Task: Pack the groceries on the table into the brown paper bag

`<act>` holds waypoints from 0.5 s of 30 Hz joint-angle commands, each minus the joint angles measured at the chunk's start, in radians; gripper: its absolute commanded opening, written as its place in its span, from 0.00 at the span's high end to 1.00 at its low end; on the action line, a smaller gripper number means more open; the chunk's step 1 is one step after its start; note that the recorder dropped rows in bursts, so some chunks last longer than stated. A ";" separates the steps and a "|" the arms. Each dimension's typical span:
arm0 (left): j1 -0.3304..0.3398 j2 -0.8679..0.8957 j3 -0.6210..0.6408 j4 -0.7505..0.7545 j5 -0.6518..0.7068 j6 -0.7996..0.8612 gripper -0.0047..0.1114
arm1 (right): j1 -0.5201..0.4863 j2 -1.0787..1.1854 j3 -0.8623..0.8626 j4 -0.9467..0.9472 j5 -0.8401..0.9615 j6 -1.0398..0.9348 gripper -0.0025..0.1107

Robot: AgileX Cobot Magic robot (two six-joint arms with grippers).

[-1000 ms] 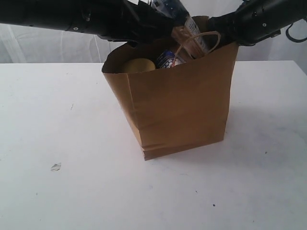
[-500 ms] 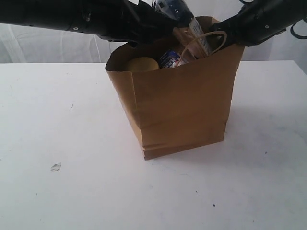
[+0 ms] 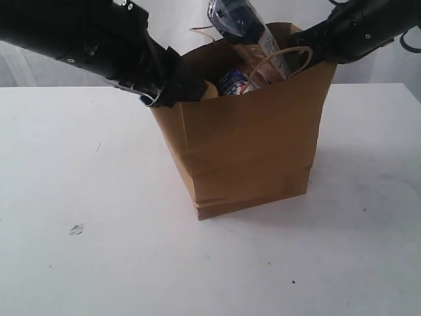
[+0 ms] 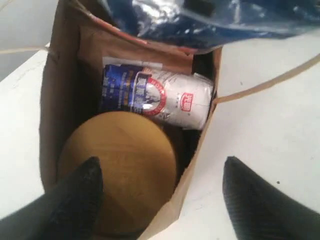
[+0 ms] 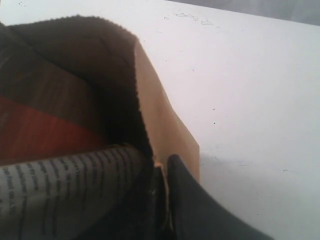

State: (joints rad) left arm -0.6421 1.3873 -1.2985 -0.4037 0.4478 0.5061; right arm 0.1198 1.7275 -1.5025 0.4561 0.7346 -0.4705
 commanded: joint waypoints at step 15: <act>0.002 -0.089 -0.006 0.053 0.041 -0.092 0.36 | -0.002 -0.060 -0.002 0.006 0.001 0.022 0.50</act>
State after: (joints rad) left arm -0.6421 1.3085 -1.2985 -0.3464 0.4692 0.4270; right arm 0.1198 1.6820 -1.5025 0.4579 0.7308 -0.4656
